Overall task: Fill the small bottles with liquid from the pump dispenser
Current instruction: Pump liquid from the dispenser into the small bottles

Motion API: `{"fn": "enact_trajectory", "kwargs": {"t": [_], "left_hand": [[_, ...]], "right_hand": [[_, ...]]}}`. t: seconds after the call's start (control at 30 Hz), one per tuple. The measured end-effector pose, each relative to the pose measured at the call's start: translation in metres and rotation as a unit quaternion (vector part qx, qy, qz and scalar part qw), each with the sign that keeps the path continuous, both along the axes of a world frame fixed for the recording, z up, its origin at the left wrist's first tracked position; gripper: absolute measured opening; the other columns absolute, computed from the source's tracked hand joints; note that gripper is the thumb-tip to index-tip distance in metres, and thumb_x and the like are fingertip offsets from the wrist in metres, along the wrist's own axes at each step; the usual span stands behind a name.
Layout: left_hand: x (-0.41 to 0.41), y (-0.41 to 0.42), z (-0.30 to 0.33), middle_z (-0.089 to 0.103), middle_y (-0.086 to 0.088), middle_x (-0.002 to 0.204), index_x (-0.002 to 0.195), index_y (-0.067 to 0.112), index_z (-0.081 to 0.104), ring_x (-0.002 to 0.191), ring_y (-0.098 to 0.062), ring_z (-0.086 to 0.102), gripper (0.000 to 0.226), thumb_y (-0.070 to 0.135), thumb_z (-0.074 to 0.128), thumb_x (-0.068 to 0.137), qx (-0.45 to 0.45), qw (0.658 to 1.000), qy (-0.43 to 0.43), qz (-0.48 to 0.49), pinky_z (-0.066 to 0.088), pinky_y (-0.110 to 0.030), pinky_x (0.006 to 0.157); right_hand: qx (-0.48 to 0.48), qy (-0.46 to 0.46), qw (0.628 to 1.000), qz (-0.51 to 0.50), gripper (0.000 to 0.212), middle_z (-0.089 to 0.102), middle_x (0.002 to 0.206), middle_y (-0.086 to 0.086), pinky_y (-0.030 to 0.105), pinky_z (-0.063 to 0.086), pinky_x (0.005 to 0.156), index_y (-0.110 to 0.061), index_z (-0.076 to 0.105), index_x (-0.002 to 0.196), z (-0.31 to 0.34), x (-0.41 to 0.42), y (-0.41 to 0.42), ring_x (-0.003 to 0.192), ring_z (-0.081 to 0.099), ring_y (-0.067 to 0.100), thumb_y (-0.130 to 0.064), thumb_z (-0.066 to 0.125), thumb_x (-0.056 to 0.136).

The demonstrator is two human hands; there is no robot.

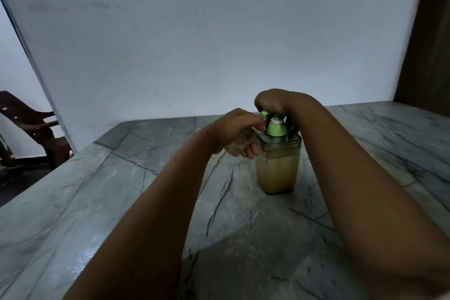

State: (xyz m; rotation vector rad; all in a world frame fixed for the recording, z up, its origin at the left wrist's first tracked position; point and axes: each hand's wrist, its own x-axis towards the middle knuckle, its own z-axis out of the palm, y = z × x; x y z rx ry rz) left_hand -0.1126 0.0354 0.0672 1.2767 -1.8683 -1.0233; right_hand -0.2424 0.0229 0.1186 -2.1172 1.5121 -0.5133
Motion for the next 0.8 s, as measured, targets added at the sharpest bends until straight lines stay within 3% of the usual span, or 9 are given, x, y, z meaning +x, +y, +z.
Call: {"fn": "enact_trajectory", "kwargs": {"t": [0.13,0.23,0.43,0.53,0.63,0.7,0.8], "left_hand": [[0.002,0.000,0.000,0.066,-0.021,0.065,0.085,0.002,0.063,0.053,-0.029,0.062,0.021,0.017,0.049,0.086,0.007,1.000,0.004,0.007,0.051,-0.027,0.054],[0.003,0.000,0.000,0.065,-0.023,0.067,0.081,0.005,0.063,0.053,-0.030,0.062,0.020,0.017,0.048,0.089,0.008,1.000,0.007,0.011,0.051,-0.027,0.053],[0.002,0.001,0.001,0.065,-0.024,0.068,0.076,0.006,0.062,0.053,-0.029,0.063,0.026,0.013,0.044,0.093,0.003,1.000,0.000,0.017,0.051,-0.026,0.052],[0.003,0.000,-0.001,0.064,-0.030,0.074,0.074,0.008,0.063,0.054,-0.030,0.063,0.027,0.015,0.044,0.093,-0.005,1.000,-0.003,0.023,0.050,-0.027,0.054],[0.004,0.000,-0.001,0.064,-0.028,0.072,0.073,0.009,0.063,0.053,-0.030,0.062,0.028,0.014,0.045,0.093,-0.001,1.000,0.001,0.024,0.050,-0.028,0.054],[0.003,0.001,0.000,0.064,-0.027,0.070,0.073,0.009,0.063,0.052,-0.030,0.062,0.027,0.014,0.045,0.093,0.002,1.000,0.005,0.024,0.051,-0.028,0.054],[0.002,0.002,0.001,0.064,-0.026,0.070,0.072,0.008,0.063,0.052,-0.028,0.062,0.028,0.012,0.045,0.093,0.004,1.000,0.002,0.015,0.051,-0.027,0.054]], "right_hand": [[0.037,-0.049,0.998,-0.006,0.024,0.038,0.064,0.008,0.025,0.030,0.058,-0.010,0.034,0.072,0.001,-0.008,-0.004,0.055,0.031,0.020,-0.016,0.033,0.095],[0.054,-0.060,0.997,-0.008,0.023,0.051,0.064,0.008,0.028,0.036,0.062,-0.013,0.043,0.078,0.003,-0.008,-0.006,0.060,0.040,0.022,-0.028,0.035,0.094],[0.037,-0.033,0.999,-0.008,0.026,0.033,0.064,0.008,0.024,0.031,0.055,-0.010,0.032,0.066,0.002,0.000,-0.003,0.055,0.028,0.020,-0.001,0.034,0.091],[0.028,-0.014,0.999,-0.015,0.019,0.041,0.066,0.010,0.028,0.038,0.055,-0.007,0.039,0.071,0.001,0.001,-0.003,0.056,0.036,0.022,-0.006,0.036,0.089],[0.029,-0.015,0.999,-0.017,0.026,0.037,0.062,0.009,0.025,0.032,0.055,-0.009,0.033,0.064,0.000,0.001,0.000,0.053,0.029,0.022,-0.004,0.034,0.089],[0.033,-0.033,0.999,-0.011,0.023,0.031,0.064,0.008,0.027,0.031,0.061,-0.009,0.031,0.070,0.003,0.000,0.001,0.053,0.025,0.020,-0.006,0.032,0.093],[0.044,-0.067,0.997,-0.007,0.024,0.039,0.072,0.008,0.032,0.036,0.070,-0.010,0.038,0.076,0.005,-0.004,0.003,0.059,0.036,0.022,-0.019,0.032,0.098]]}}
